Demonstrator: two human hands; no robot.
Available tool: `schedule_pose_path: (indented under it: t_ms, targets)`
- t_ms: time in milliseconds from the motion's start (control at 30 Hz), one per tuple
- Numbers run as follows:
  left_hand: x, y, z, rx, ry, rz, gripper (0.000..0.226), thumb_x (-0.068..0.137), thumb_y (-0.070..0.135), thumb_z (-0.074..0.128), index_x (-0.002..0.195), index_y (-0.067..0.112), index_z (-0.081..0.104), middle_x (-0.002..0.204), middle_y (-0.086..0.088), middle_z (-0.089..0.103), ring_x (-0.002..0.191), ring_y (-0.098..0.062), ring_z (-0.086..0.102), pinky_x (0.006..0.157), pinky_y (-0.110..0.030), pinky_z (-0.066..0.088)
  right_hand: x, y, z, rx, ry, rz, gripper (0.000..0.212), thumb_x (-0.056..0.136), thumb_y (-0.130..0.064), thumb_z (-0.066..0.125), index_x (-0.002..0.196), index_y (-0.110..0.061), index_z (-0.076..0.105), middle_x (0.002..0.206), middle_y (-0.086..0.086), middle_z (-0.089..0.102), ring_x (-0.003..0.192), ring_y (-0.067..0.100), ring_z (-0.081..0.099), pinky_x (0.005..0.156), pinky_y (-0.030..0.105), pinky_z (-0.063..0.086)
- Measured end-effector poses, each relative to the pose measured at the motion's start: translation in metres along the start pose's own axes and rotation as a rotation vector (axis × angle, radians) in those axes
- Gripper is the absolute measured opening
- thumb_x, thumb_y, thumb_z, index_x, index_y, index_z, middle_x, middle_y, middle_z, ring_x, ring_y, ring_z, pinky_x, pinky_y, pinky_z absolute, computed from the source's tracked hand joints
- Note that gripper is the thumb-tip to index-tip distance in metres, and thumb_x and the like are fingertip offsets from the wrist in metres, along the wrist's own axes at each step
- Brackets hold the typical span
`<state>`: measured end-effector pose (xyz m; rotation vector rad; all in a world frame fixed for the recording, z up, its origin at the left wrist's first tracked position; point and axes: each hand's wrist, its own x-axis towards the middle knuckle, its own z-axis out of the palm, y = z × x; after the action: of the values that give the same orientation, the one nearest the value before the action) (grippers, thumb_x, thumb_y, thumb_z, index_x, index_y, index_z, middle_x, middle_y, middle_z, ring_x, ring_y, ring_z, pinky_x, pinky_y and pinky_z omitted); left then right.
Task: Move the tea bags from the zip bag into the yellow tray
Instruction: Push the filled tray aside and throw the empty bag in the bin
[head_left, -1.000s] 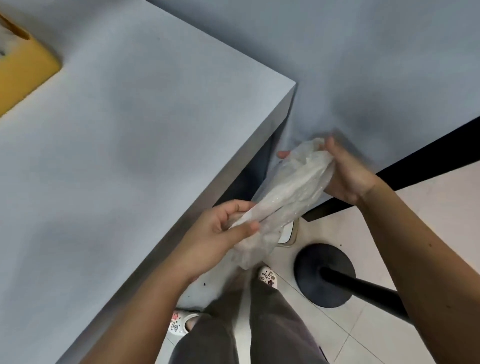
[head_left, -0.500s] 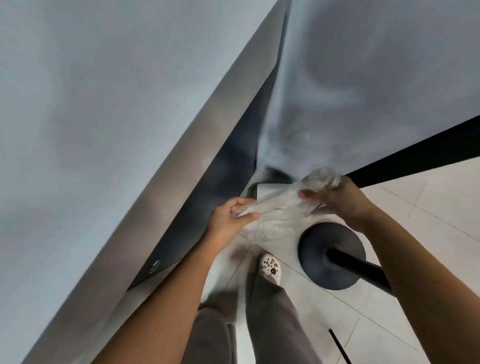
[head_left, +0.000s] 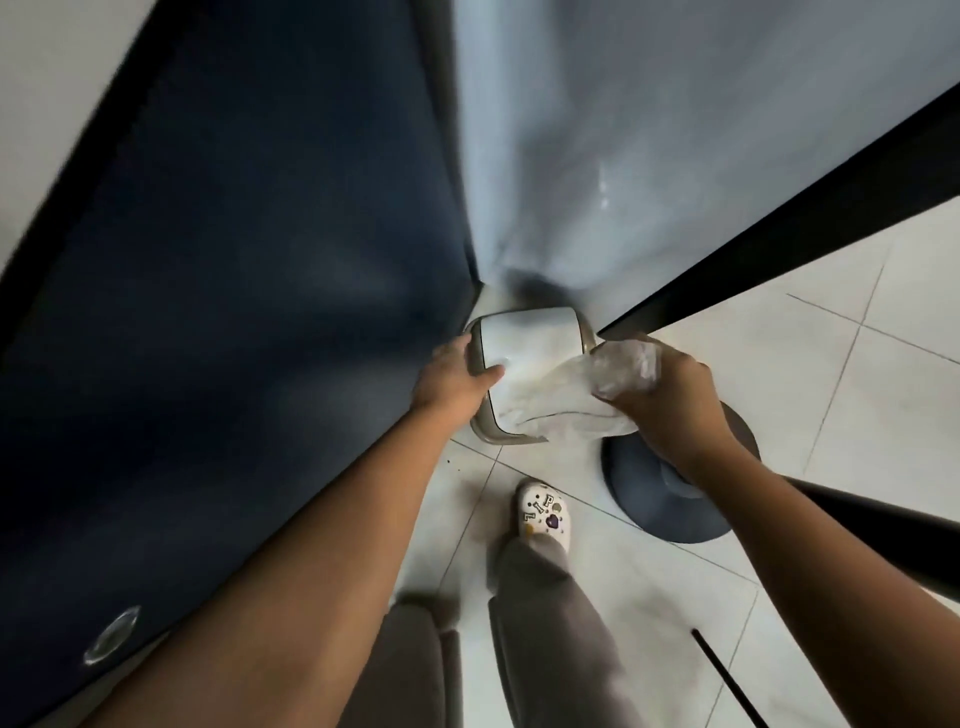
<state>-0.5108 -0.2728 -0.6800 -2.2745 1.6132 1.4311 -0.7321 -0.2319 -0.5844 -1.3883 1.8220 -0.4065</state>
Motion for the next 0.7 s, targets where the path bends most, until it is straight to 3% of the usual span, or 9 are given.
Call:
schedule_pose_path:
  t_ms: [100,200,300,367,533,700]
  targets:
    - [0.032,0.006,0.010,0.157,0.008,0.114,0.084,0.088,0.041,0.071,0.156,0.030,0.024,0.166,-0.001,0.016,0.148,-0.031,0.026,0.117,-0.048,0.030,0.009,0.016,0.013,0.013,0.054,-0.016,0.027,0.076,-0.009,0.073,0.099,-0.025,0.070,0.084,-0.009,0.067,0.082,0.017,0.062,0.065,0.013,0.037]
    - [0.061,0.010,0.017,0.272,-0.033,0.191,0.095,0.083,0.041,0.076,0.156,0.038,0.016,0.167,0.002,0.007,0.149,-0.032,0.023,0.116,-0.050,0.032,0.013,0.030,0.025,0.014,0.116,-0.023,0.030,0.075,-0.007,0.070,0.097,-0.026,0.070,0.082,-0.011,0.066,0.074,0.004,0.055,0.064,0.001,0.035]
    - [0.082,0.006,0.018,0.134,-0.123,0.220,0.104,0.078,0.045,0.080,0.158,0.035,0.014,0.166,-0.002,0.016,0.150,-0.027,0.022,0.120,-0.046,0.026,0.012,0.042,0.035,-0.002,0.148,-0.026,0.031,0.075,-0.007,0.070,0.100,-0.025,0.069,0.079,-0.020,0.058,0.074,-0.003,0.050,0.065,-0.004,0.031]
    - [0.088,0.001,0.018,0.064,-0.157,0.225,0.104,0.077,0.042,0.083,0.158,0.027,0.020,0.161,-0.003,0.030,0.146,-0.023,0.031,0.119,-0.038,0.028,0.012,0.050,0.042,-0.040,0.162,-0.025,0.031,0.075,-0.008,0.072,0.101,-0.025,0.068,0.084,-0.017,0.057,0.071,0.001,0.047,0.066,-0.004,0.031]
    - [0.084,-0.005,0.018,0.043,-0.094,0.298,0.094,0.077,0.032,0.084,0.154,0.027,0.031,0.154,-0.008,0.036,0.140,-0.025,0.039,0.114,-0.033,0.032,0.008,0.059,0.063,0.000,0.221,-0.057,0.041,0.070,0.003,0.070,0.102,-0.023,0.070,0.089,-0.008,0.062,0.072,0.002,0.048,0.067,-0.002,0.034]
    - [0.076,-0.016,0.020,0.068,-0.005,0.405,0.090,0.075,0.034,0.085,0.150,0.031,0.036,0.149,0.003,0.043,0.135,-0.018,0.044,0.110,-0.037,0.039,0.004,0.055,0.082,0.051,0.238,-0.088,0.048,0.068,0.008,0.069,0.104,-0.023,0.070,0.100,-0.004,0.066,0.081,0.013,0.060,0.072,0.019,0.047]
